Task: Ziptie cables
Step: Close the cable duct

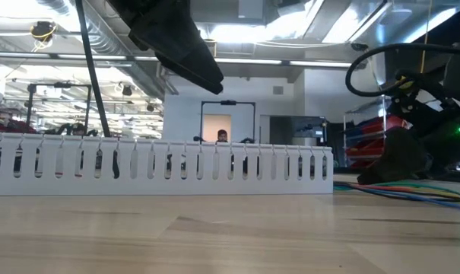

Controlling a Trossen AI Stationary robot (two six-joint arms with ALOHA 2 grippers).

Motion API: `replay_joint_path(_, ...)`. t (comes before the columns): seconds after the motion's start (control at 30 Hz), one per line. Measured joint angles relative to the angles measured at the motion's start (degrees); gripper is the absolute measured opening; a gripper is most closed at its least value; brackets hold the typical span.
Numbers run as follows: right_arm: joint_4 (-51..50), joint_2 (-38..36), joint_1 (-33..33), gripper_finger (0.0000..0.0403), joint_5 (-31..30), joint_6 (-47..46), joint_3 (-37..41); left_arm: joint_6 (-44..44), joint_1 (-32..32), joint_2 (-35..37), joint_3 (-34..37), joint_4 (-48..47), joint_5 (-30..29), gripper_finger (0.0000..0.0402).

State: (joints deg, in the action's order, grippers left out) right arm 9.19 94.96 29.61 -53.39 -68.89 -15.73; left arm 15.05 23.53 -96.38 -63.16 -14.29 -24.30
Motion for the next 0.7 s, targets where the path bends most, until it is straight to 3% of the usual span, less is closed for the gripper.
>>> replay_joint_path(0.33, -0.7, 0.1, -0.1, 0.0231, 0.5, 4.1, -2.2, 0.2, 0.0, 0.0, 0.0, 1.0, 0.0, 0.0244)
replay_joint_path(0.7, -1.4, -5.5, -0.2, 0.0224, 3.6, 8.9, -3.1, 1.0, -1.1, 0.0, 0.0, 10.3, 0.1, 0.0244)
